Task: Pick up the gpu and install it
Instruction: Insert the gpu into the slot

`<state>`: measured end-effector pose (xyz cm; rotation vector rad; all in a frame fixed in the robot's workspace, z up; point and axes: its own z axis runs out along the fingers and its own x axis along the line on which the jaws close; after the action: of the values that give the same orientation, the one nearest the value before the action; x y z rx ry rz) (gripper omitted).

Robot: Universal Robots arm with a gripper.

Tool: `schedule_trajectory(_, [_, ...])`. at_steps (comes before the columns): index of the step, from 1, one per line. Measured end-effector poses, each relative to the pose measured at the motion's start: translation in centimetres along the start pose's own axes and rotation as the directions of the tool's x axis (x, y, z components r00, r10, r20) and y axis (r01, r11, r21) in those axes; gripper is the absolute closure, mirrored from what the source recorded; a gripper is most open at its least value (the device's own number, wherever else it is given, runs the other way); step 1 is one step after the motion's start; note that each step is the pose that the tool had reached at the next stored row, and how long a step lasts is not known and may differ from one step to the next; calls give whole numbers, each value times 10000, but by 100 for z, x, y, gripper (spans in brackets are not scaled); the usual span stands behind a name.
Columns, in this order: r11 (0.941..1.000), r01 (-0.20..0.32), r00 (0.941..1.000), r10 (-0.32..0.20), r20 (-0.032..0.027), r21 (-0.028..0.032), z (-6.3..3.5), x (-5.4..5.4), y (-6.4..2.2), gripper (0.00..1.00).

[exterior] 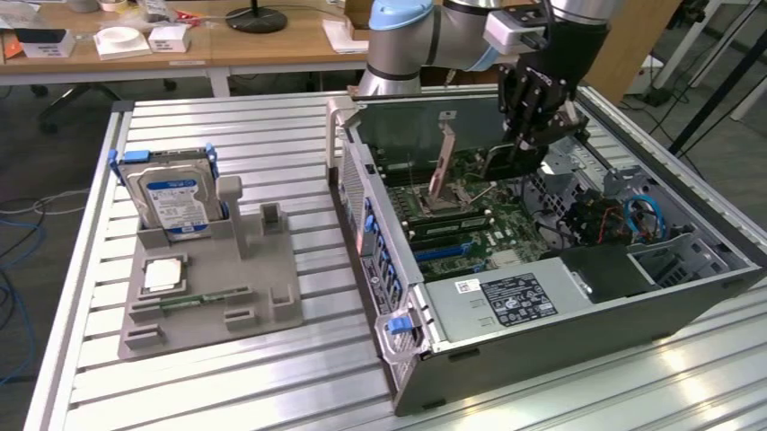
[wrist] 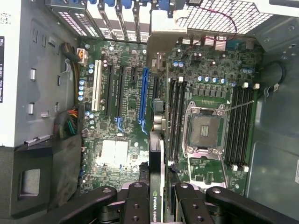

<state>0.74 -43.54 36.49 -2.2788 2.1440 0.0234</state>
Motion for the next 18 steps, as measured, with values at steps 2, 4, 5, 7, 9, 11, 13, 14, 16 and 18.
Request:
schedule_trajectory(2, [10000,0,10000,0,0,0,8,0,0,74])
schedule_trajectory(4, [10000,-1,10000,1,0,0,15,0,0,74])
schedule_trajectory(5, [10000,0,10000,0,-1,0,18,1,0,74])
schedule_trajectory(7, [10000,0,10000,0,0,0,24,1,0,74])
schedule_trajectory(9, [10000,0,10000,0,0,0,33,1,0,74])
schedule_trajectory(11, [10000,0,10000,0,0,0,45,1,0,74])
schedule_trajectory(13, [10000,0,10000,0,0,0,56,1,0,74])
schedule_trajectory(14, [10000,0,10000,0,0,0,61,1,0,74])
schedule_trajectory(16, [10000,0,10000,0,0,0,71,1,0,74])
schedule_trajectory(18, [10000,0,10000,0,0,0,80,2,0,74])
